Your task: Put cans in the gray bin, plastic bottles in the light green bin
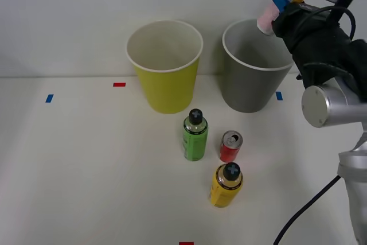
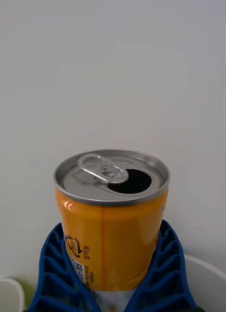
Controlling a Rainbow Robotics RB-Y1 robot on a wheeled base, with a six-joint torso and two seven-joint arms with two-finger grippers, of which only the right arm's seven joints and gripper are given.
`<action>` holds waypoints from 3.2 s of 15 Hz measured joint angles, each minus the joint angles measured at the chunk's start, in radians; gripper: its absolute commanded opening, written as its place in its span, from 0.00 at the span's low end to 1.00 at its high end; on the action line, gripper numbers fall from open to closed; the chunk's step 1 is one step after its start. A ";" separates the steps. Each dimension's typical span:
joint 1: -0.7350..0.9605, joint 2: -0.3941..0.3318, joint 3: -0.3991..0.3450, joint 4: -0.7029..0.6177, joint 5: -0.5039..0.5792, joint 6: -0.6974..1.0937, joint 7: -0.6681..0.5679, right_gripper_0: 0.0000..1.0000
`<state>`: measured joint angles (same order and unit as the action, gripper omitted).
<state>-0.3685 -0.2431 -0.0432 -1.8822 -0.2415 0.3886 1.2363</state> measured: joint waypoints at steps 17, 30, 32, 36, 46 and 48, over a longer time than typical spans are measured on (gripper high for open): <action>-0.033 0.003 0.035 0.071 0.089 -0.002 0.056 1.00; 0.000 0.004 0.039 0.071 0.088 -0.063 0.060 1.00; 0.000 0.003 0.039 0.071 0.088 -0.067 0.056 1.00; 0.053 -0.056 0.038 0.027 0.074 -0.122 0.036 1.00; 0.662 -0.048 -0.041 -0.327 0.131 -0.167 -0.025 1.00; 0.752 -0.037 -0.042 -0.330 0.138 -0.218 -0.028 1.00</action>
<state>0.3836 -0.2800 -0.0850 -2.2120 -0.1030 0.1709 1.2081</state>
